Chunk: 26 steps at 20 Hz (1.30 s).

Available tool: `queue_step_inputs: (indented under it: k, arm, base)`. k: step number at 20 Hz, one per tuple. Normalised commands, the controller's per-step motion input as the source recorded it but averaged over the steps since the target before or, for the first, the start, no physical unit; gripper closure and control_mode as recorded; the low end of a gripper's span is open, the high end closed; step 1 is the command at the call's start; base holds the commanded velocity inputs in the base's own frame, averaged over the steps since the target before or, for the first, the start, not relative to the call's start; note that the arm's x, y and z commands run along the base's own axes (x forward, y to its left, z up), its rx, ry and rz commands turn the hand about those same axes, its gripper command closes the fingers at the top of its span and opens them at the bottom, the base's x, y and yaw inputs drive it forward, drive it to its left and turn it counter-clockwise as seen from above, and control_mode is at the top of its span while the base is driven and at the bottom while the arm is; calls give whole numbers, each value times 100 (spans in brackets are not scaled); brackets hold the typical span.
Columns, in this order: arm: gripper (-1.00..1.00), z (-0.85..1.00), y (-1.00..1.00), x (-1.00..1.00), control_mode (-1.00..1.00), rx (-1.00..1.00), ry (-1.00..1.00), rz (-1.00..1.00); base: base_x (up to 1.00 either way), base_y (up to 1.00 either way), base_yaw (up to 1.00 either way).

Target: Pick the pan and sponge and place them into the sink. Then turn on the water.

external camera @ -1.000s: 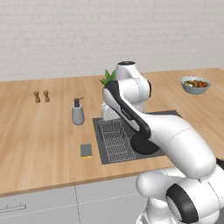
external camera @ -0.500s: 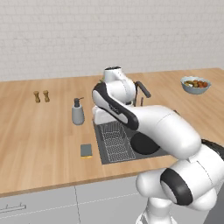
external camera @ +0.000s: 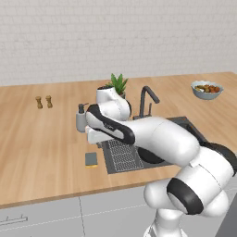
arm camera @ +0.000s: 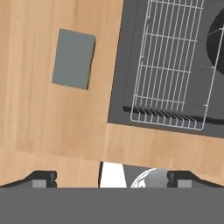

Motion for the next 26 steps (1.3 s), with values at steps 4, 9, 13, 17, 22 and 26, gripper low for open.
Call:
queue_step_inputs:
  k: [4, 9, 13, 17, 22, 26]
  arm:
    - [-100, -56, 41, 17, -100, 0, 0, -7]
    - [-100, -55, 45, 20, -100, 0, 0, -7]
    - [-100, -39, 33, 23, -100, 0, 0, -7]
    - [-100, -21, 6, 31, -100, 0, 0, -8]
    - [-100, -19, 0, 26, -100, 0, 0, -9]
    - [-100, -33, 13, 11, -100, 0, 0, -7]
  base:
    - [0, 0, 0]
    - [0, 0, 0]
    - [0, 0, 0]
    - [0, 0, 0]
    - [0, 0, 0]
    - [0, 0, 0]
